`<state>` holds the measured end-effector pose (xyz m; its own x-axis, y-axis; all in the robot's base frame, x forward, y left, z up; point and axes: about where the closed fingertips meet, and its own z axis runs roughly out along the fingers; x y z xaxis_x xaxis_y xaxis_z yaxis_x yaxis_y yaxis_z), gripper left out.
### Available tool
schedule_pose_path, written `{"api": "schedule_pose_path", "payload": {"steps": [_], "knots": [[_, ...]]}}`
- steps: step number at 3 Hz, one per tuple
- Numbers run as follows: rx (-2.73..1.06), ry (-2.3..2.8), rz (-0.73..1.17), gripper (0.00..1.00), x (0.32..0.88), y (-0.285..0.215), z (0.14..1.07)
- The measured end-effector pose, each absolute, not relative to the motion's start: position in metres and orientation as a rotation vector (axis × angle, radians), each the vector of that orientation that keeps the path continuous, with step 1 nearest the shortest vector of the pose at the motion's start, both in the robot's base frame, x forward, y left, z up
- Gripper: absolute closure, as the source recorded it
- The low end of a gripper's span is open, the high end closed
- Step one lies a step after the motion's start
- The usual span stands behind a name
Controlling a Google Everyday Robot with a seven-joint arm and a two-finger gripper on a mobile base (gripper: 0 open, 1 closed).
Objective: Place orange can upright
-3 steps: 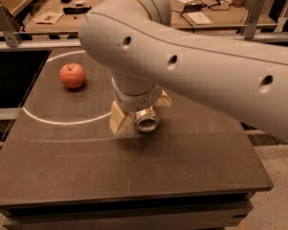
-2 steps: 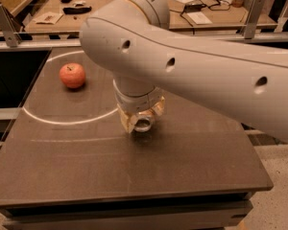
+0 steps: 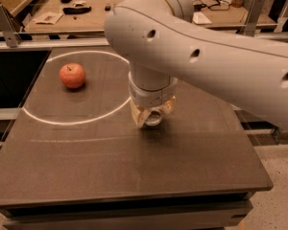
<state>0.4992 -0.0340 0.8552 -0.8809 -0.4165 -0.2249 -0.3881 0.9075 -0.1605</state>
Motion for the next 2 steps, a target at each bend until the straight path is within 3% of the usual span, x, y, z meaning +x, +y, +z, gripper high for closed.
{"api": "schedule_pose_path", "payload": {"steps": [1,2], "knots": [[-0.64,2.755,-0.102,1.0,0.499,-0.044,0.873],[-0.698,2.652,0.009,1.0,0.497,-0.055,0.896]]}}
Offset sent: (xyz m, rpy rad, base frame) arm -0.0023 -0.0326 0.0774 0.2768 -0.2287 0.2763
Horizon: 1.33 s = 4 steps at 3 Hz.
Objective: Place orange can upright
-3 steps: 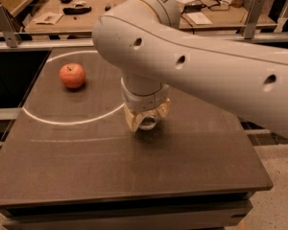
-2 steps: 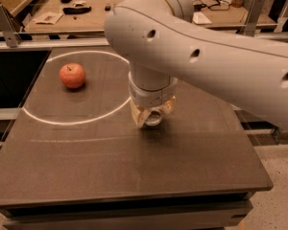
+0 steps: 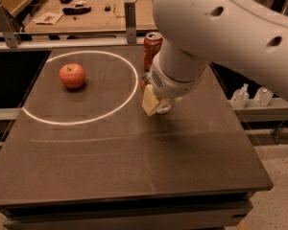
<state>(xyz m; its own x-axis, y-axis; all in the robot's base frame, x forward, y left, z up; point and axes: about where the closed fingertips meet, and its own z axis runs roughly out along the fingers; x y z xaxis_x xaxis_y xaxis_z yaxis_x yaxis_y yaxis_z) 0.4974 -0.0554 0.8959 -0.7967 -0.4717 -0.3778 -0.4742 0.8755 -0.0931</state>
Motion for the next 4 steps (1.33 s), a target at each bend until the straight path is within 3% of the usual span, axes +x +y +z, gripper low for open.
{"api": "schedule_pose_path", "payload": {"steps": [2,4], "knots": [[-0.858,2.483,0.312,1.0,0.501,-0.058,0.907],[-1.14,2.285,0.748,1.0,0.448,-0.012,0.912]]}}
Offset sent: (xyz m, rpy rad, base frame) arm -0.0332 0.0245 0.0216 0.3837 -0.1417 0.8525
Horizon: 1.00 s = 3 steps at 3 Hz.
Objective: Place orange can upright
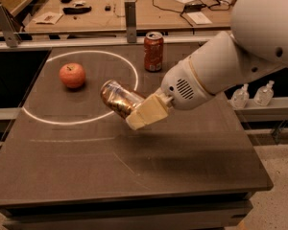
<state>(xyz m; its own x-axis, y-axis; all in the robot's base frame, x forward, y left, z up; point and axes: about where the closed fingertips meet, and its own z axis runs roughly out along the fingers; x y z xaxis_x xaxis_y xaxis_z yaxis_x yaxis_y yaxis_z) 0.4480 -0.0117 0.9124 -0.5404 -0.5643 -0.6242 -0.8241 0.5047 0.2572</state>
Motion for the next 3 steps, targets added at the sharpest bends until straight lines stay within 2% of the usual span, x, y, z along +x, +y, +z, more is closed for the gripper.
{"api": "schedule_pose_path", "payload": {"steps": [1,2,3], "knots": [[-1.399,2.15,0.782,1.0,0.412,0.0,0.911],[-1.65,2.017,0.593,1.0,0.391,0.009,0.898],[-1.85,1.929,0.327,1.0,0.401,0.011,0.883]]}}
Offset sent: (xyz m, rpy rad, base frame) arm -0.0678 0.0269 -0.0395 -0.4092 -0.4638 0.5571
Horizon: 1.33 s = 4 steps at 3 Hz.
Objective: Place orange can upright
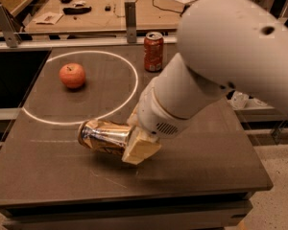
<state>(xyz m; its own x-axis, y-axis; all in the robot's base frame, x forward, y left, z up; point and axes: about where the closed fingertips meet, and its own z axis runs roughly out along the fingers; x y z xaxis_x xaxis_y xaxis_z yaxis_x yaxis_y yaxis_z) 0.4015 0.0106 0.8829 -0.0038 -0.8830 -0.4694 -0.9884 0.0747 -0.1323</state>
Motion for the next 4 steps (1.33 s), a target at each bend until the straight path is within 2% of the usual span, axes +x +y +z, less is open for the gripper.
{"api": "schedule_pose_path", "payload": {"steps": [1,3,4], "knots": [[-1.938,1.974,0.196,1.0,0.423,0.023,0.873],[-1.794,2.283,0.189,1.0,0.438,0.037,0.859],[-1.692,2.412,0.162,0.81,0.44,0.037,0.85]]}}
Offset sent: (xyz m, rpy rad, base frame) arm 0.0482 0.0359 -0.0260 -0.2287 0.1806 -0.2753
